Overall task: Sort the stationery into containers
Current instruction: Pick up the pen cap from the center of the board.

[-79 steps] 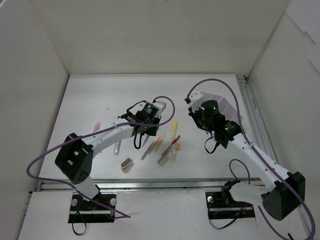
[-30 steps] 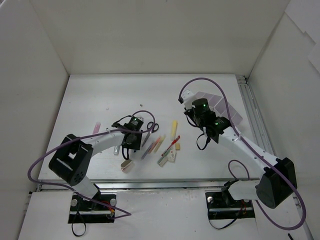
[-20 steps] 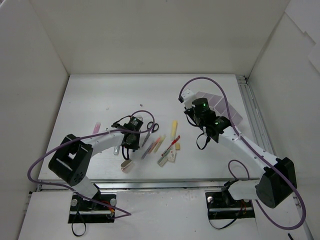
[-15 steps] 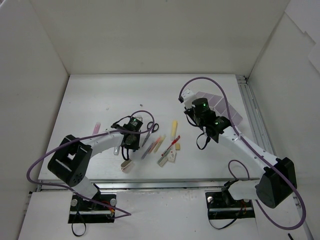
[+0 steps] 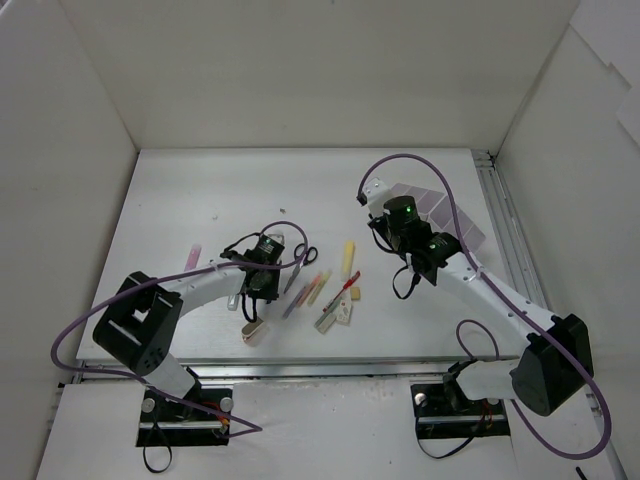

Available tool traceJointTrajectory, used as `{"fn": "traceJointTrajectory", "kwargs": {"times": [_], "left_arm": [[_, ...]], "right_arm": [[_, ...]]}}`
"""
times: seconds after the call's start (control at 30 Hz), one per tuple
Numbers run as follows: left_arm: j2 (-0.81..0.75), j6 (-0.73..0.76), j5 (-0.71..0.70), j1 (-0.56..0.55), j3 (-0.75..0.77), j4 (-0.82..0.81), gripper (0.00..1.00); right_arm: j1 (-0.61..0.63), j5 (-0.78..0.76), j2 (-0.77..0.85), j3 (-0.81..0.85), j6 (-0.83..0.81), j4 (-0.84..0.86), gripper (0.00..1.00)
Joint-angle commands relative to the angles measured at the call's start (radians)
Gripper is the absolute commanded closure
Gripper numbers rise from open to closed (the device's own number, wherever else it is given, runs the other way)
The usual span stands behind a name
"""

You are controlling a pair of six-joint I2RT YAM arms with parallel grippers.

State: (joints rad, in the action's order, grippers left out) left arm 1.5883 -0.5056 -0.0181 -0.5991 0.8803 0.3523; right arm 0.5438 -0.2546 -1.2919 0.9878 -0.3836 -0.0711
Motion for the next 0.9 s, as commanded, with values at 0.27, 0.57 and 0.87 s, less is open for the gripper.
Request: {"fn": "traceJointTrajectory", "kwargs": {"times": [0.27,0.57,0.87], "left_arm": [[0.045,-0.05,-0.037,-0.042,-0.026,0.125,0.79],[0.038,-0.076,-0.02,-0.042,-0.041,0.139,0.83],[0.036,-0.097,-0.023,-0.053,-0.038,0.158,0.75]], "right_arm": [[0.001,-0.012,-0.017,0.058,0.015,0.039,1.0],[0.001,-0.011,-0.017,0.063,0.018,0.037,1.0],[0.002,-0.008,-0.017,0.061,0.023,0.037,1.0]]}}
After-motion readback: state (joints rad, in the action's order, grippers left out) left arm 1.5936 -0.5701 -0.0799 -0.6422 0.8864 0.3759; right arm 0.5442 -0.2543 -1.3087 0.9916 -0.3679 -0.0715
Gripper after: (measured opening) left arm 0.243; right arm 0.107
